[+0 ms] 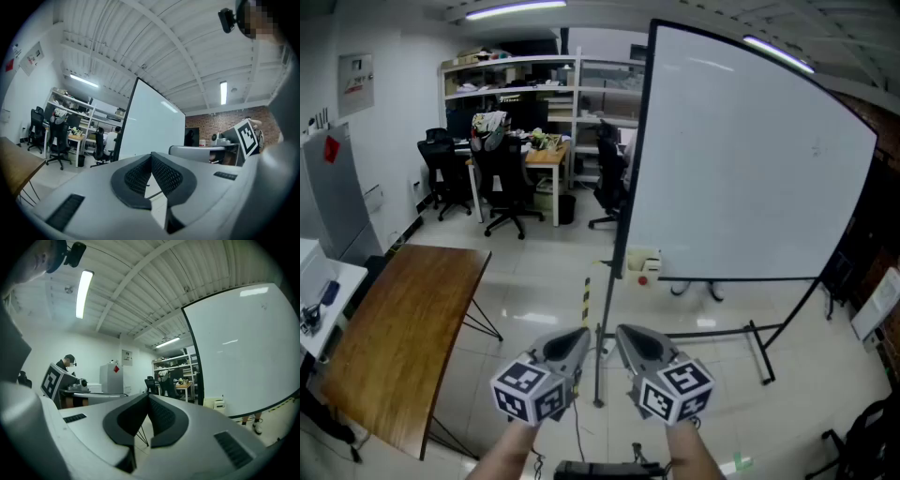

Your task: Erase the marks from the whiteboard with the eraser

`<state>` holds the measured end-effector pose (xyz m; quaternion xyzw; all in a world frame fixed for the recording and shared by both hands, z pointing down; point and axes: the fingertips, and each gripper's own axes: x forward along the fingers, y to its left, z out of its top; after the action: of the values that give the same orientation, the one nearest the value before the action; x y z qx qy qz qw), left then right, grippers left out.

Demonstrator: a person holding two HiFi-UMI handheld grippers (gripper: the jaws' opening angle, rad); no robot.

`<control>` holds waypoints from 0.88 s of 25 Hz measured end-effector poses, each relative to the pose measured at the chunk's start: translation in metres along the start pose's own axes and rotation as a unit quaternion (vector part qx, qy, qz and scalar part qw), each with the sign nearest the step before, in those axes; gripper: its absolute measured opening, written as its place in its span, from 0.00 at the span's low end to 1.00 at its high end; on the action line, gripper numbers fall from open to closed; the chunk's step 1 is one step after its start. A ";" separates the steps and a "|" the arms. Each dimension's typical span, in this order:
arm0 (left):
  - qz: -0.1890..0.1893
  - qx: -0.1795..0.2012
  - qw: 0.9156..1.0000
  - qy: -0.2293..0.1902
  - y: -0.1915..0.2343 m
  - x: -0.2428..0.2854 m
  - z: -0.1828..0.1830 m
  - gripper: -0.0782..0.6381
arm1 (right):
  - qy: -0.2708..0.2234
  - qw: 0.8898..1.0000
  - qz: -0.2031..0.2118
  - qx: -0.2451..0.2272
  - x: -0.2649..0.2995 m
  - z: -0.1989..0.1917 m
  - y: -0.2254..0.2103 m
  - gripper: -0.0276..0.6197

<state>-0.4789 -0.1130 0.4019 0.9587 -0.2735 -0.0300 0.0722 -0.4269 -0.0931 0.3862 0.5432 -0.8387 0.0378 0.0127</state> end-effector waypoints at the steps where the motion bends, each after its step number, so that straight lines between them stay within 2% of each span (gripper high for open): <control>1: -0.005 -0.002 1.000 0.001 0.001 0.002 0.000 0.10 | 0.001 1.000 -0.006 0.000 0.001 -0.001 -0.002 0.04; 6: -0.039 -0.008 0.999 0.009 -0.001 0.023 -0.005 0.10 | 0.002 0.999 -0.053 -0.001 -0.007 -0.003 -0.025 0.04; 13: -0.094 -0.009 0.995 0.025 -0.025 0.083 -0.017 0.10 | -0.008 0.990 -0.137 0.015 -0.045 -0.002 -0.097 0.04; 17: -0.090 -0.003 0.995 0.034 -0.028 0.118 -0.024 0.10 | -0.018 0.989 -0.144 0.024 -0.048 -0.004 -0.138 0.04; 22: -0.058 0.005 0.997 0.048 -0.028 0.169 -0.034 0.10 | -0.019 0.992 -0.119 0.026 -0.038 -0.006 -0.195 0.04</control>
<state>-0.3178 -0.1745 0.4284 0.9736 -0.2140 0.0129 0.0785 -0.2336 -0.1370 0.3997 0.6403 -0.7666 0.0470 -0.0131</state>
